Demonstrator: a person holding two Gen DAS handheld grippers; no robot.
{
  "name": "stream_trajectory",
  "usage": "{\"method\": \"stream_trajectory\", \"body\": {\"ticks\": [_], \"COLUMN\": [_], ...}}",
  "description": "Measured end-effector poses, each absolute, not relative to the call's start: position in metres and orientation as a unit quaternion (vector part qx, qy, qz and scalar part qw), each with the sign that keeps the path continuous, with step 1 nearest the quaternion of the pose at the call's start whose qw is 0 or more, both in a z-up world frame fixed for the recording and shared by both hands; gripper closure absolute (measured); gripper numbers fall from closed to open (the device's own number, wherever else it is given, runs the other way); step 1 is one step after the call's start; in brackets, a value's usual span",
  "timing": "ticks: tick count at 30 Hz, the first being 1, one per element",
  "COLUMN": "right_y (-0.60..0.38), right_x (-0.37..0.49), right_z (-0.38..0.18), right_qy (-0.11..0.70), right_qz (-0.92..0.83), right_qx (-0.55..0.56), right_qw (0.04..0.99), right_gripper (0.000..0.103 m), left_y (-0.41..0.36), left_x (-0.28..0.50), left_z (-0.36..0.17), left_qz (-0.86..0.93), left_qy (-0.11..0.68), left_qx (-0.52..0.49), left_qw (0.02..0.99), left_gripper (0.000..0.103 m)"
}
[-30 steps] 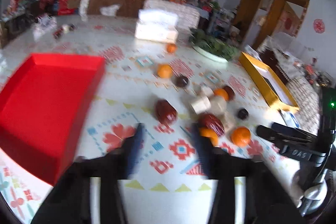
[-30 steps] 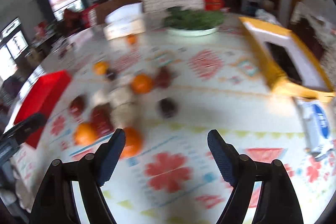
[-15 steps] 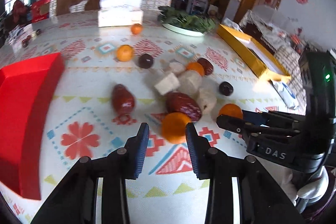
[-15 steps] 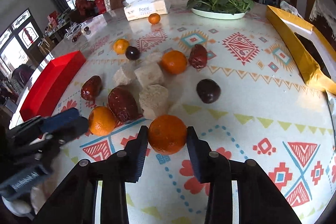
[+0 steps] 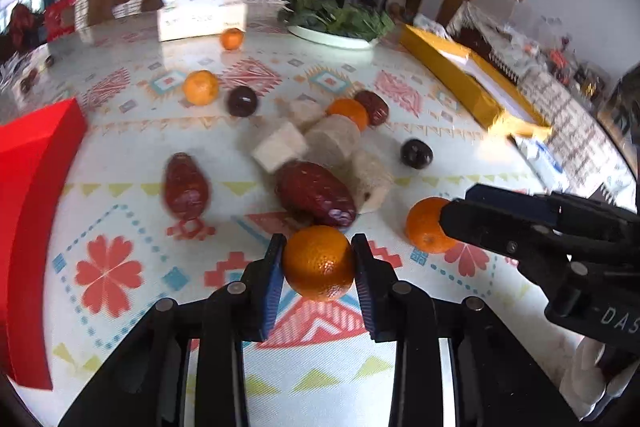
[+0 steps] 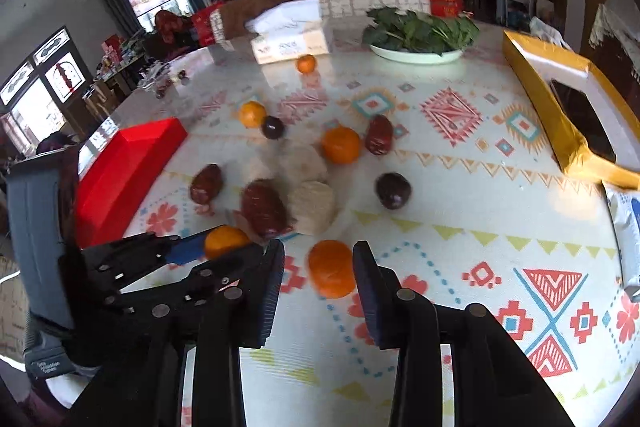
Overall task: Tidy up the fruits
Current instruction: 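Grasp an orange with the left tool while the right tool grasps another orange, then carry the oranges into the red tray and open both tools to release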
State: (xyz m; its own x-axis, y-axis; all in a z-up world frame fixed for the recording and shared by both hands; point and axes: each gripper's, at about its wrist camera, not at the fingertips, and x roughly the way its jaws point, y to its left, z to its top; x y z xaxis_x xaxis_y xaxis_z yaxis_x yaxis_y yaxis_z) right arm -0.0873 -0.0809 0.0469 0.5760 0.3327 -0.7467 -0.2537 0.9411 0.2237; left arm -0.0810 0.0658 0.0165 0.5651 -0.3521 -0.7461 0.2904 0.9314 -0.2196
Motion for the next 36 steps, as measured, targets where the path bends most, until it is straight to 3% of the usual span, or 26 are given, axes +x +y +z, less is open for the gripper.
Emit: {"method": "stream_trajectory", "body": {"ticks": [10, 15, 22, 23, 26, 36], "right_y": [-0.071, -0.084, -0.099, -0.103, -0.114, -0.07], "right_x": [-0.079, -0.071, -0.061, -0.059, -0.059, -0.072], "right_z": [0.055, 0.035, 0.017, 0.013, 0.012, 0.054], "right_qy": [0.414, 0.429, 0.445, 0.451, 0.451, 0.431], "right_qz": [0.156, 0.105, 0.058, 0.055, 0.049, 0.149], "right_qx": [0.048, 0.032, 0.027, 0.034, 0.058, 0.096], "right_qw": [0.895, 0.897, 0.893, 0.89, 0.889, 0.885], "right_gripper": [0.068, 0.042, 0.04, 0.043, 0.068, 0.068], "left_y": [0.185, 0.246, 0.282, 0.285, 0.29, 0.311], "left_x": [-0.116, -0.123, -0.123, -0.122, -0.121, -0.114], "left_z": [0.065, 0.065, 0.045, 0.044, 0.042, 0.034], "left_qz": [-0.097, -0.026, 0.028, 0.031, 0.037, 0.064], "left_qy": [0.361, 0.349, 0.362, 0.363, 0.364, 0.366], "left_qx": [-0.121, -0.149, -0.168, -0.168, -0.169, -0.186], "left_qw": [0.92, 0.925, 0.916, 0.916, 0.915, 0.909], "left_gripper": [0.071, 0.071, 0.071, 0.071, 0.071, 0.071]}}
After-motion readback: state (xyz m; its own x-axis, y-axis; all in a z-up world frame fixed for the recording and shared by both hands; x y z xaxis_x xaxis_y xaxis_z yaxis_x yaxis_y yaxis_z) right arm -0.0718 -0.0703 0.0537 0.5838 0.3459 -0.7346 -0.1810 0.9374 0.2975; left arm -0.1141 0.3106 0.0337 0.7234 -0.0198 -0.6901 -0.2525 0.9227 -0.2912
